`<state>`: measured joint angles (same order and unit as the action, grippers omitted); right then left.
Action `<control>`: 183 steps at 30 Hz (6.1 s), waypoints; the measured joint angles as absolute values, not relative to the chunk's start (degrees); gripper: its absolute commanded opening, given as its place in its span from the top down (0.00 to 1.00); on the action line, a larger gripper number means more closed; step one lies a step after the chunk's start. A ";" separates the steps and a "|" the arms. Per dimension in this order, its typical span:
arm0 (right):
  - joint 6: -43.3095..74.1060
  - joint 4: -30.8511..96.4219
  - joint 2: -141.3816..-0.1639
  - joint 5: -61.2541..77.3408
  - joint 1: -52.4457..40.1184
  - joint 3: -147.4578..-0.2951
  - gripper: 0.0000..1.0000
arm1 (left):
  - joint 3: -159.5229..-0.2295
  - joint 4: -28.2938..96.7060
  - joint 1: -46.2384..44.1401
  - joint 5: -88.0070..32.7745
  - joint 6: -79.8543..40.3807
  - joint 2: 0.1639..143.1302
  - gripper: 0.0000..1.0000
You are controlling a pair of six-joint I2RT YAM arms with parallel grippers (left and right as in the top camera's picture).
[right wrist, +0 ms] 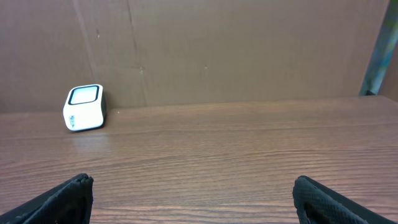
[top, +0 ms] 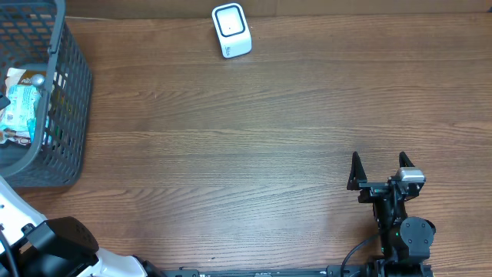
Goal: Scan the item barcode
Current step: 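Lower the left gripper into the basket toward the green-capped bottle, then close the left gripper on the green-capped bottle and lift it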
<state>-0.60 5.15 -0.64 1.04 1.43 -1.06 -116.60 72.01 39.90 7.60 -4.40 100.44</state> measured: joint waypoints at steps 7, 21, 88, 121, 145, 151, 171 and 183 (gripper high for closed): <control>-0.62 5.13 -0.64 1.06 1.43 -1.06 0.00 | -116.60 72.07 39.92 7.84 -4.40 100.44 0.00; -0.64 5.15 -0.62 1.04 1.43 -1.06 0.00 | -116.60 72.42 39.92 9.32 -4.40 100.44 0.00; -0.62 5.13 -0.64 1.04 1.43 -1.06 0.00 | -113.30 76.82 40.27 -7.77 3.53 122.80 0.01; -0.64 5.15 -0.64 1.04 1.43 -1.06 0.00 | -108.33 72.18 40.27 -7.75 3.60 122.80 0.04; -0.62 5.15 -0.64 1.06 1.43 -1.06 0.00 | -107.22 72.62 40.23 -4.34 1.93 122.80 0.18; -0.62 5.15 -0.62 1.04 1.43 -1.06 0.00 | -107.20 72.18 40.23 -2.42 -0.10 122.80 0.04; -0.60 5.17 -0.64 1.04 1.43 -1.06 0.00 | -107.18 70.00 40.23 -2.35 1.91 122.80 0.12; -0.64 5.17 -0.64 1.04 1.43 -1.06 0.00 | -107.18 68.93 39.99 -2.37 2.39 122.80 0.12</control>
<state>-0.64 5.17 -0.64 1.04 1.43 -1.06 -107.18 68.93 39.99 -2.37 2.39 122.80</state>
